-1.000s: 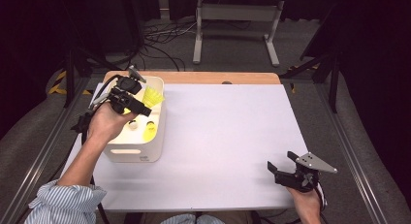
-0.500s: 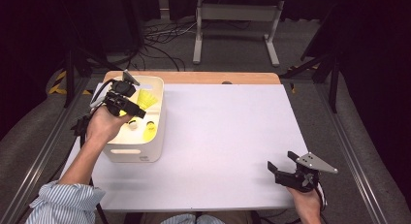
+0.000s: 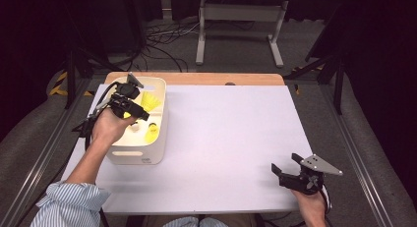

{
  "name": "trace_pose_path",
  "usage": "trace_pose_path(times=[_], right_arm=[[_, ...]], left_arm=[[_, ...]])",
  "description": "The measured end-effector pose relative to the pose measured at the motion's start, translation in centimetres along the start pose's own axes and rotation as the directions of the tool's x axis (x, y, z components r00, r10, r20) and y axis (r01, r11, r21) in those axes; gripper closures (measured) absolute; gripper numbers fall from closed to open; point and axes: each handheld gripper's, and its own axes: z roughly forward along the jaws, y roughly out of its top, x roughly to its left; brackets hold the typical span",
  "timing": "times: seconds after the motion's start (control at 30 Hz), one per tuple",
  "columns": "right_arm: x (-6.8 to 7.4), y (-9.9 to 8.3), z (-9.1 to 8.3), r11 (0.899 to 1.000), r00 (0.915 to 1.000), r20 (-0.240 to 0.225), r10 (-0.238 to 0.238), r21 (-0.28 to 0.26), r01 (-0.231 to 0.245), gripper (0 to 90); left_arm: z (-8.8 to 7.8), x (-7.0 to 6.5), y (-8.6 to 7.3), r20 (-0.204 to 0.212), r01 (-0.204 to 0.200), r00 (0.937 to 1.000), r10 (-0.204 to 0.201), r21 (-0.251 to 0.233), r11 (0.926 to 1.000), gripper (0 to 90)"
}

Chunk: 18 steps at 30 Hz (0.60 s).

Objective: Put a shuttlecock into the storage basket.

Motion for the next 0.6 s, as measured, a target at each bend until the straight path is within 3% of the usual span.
trace_pose_path(times=[0.6], right_arm=[[0.0,0.0,0.0,1.000,1.0000,-0.001,0.000,0.001,0.000,12.1]], left_arm=[[1.5,0.4,0.4,0.012,0.021,0.9997,-0.021,0.016,0.9997,63.6]])
